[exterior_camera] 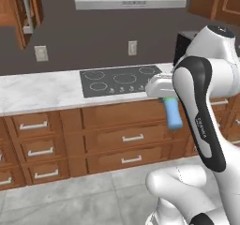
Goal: Sort all alcoholic drinks to one cabinet, and non-alcoholic drinks to the other.
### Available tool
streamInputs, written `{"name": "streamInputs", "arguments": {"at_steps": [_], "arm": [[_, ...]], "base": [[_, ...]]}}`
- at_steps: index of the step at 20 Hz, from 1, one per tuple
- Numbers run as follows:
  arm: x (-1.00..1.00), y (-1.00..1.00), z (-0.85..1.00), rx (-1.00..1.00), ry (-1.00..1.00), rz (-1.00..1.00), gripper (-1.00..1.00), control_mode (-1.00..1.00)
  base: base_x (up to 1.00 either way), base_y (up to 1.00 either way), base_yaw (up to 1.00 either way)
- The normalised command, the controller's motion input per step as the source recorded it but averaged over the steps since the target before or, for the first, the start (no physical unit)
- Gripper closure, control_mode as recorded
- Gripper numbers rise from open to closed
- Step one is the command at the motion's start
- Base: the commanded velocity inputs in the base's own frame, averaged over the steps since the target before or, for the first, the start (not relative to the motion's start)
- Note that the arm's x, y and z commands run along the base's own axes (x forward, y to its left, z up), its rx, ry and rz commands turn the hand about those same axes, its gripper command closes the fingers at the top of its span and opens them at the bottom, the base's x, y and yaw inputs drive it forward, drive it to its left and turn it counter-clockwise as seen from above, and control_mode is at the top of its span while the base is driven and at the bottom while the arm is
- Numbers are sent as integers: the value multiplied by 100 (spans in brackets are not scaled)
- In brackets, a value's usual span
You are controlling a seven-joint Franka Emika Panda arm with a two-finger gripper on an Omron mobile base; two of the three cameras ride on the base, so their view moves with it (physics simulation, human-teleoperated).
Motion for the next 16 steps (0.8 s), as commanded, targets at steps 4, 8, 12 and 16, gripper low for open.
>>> {"name": "streamInputs", "arguments": {"at_steps": [4, 8, 12, 16], "arm": [[0, 0, 0, 0, 0, 0, 100, 100], [0, 0, 0, 0, 0, 0, 100, 100], [0, 0, 0, 0, 0, 0, 100, 100], [0, 0, 0, 0, 0, 0, 100, 100]], "base": [[-1, 100, 0], [0, 100, 0], [0, 100, 0], [0, 100, 0]]}}
